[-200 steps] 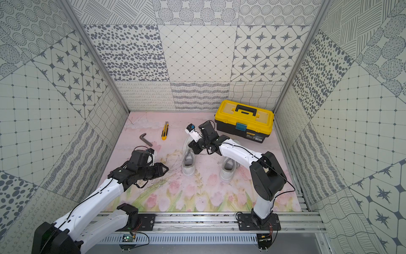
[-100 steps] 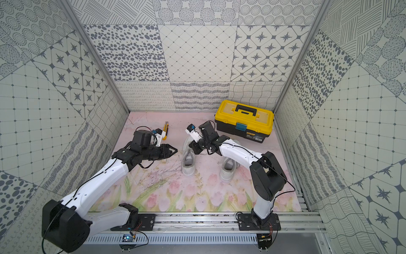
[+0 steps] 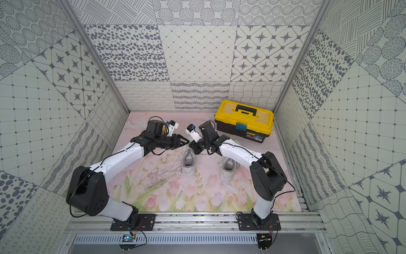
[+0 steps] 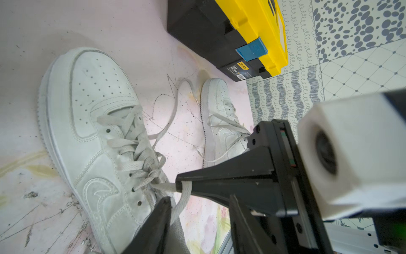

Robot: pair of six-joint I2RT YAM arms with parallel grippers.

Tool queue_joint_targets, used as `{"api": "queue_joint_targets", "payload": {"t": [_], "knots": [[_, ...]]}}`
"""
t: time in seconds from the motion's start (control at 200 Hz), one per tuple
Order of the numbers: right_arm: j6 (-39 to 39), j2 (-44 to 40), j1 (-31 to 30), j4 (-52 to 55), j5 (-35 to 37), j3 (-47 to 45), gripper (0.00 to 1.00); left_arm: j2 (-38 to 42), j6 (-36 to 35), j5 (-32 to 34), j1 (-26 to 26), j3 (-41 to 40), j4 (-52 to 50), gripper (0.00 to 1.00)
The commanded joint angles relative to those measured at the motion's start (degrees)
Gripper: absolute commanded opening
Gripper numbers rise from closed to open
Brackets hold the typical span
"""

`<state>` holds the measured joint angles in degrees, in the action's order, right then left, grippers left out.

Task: Tie the shoes
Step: Wrap the shoelace around the shoelace.

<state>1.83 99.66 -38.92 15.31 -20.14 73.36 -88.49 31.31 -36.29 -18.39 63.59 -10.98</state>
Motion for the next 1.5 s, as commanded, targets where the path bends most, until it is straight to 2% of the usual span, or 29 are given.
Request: {"api": "queue_joint_targets", "payload": {"t": [0.0, 0.17, 0.49, 0.62, 0.795, 0.855, 0.91, 0.966, 0.996, 1.131, 1.251, 1.331, 1.496], "knots": [[-0.7, -1.8, -0.2, -1.2, -0.2, -0.2, 0.0, -2.9, -0.1, -2.5, -0.4, 1.6, 3.9, 0.47], [-0.8, -1.7, -0.2, -1.2, -0.5, -0.2, 0.0, -5.1, 0.1, -2.3, -0.7, 1.9, 4.1, 0.43], [-2.1, -1.5, -0.2, -1.3, 0.9, 0.2, 0.0, -5.5, 0.2, -2.3, -0.9, 1.5, 3.9, 0.15], [-2.7, -2.3, 0.0, -0.9, 2.8, 0.0, 0.0, -5.0, -0.3, -1.9, -0.9, 1.4, 3.5, 0.0], [-3.3, -5.2, 1.5, 0.8, 3.6, -1.7, 0.0, -4.0, -1.0, -1.3, -0.9, 1.2, 3.1, 0.0], [-3.2, -5.6, 1.9, 2.3, 3.6, -1.6, 0.08, -3.6, -1.2, -0.9, -0.9, 1.1, 3.2, 0.0], [-2.8, -6.1, 2.3, 4.0, 4.2, -1.6, 0.28, -3.2, -1.4, -0.4, -0.9, 1.0, 3.3, 0.0], [-2.8, -6.9, 2.9, 6.5, 6.0, -1.5, 0.42, -2.8, -1.8, 0.4, -0.9, 0.8, 2.9, 0.0], [-3.2, -7.3, 3.6, 8.1, 7.0, -1.5, 0.45, -2.6, -1.9, 0.7, -0.9, 0.7, 2.7, 0.0], [-8.2, -8.3, 9.0, 12.3, 9.0, -2.7, 0.55, -2.2, -2.5, 1.3, -0.9, 0.5, 2.4, 0.0], [-15.7, -4.8, 12.8, 14.9, 13.5, -2.3, 0.57, -1.9, -2.7, 1.9, -0.9, 0.0, 2.4, 0.0], [-19.9, -1.8, 13.5, 14.9, 16.4, -1.2, 0.59, -1.8, -2.7, 2.0, -0.9, 0.1, 2.4, 0.0], [-23.2, 6.8, 13.5, 15.4, 21.5, 3.7, 0.61, -1.9, -2.2, 1.9, -0.9, 0.1, 2.9, 0.0]]}}
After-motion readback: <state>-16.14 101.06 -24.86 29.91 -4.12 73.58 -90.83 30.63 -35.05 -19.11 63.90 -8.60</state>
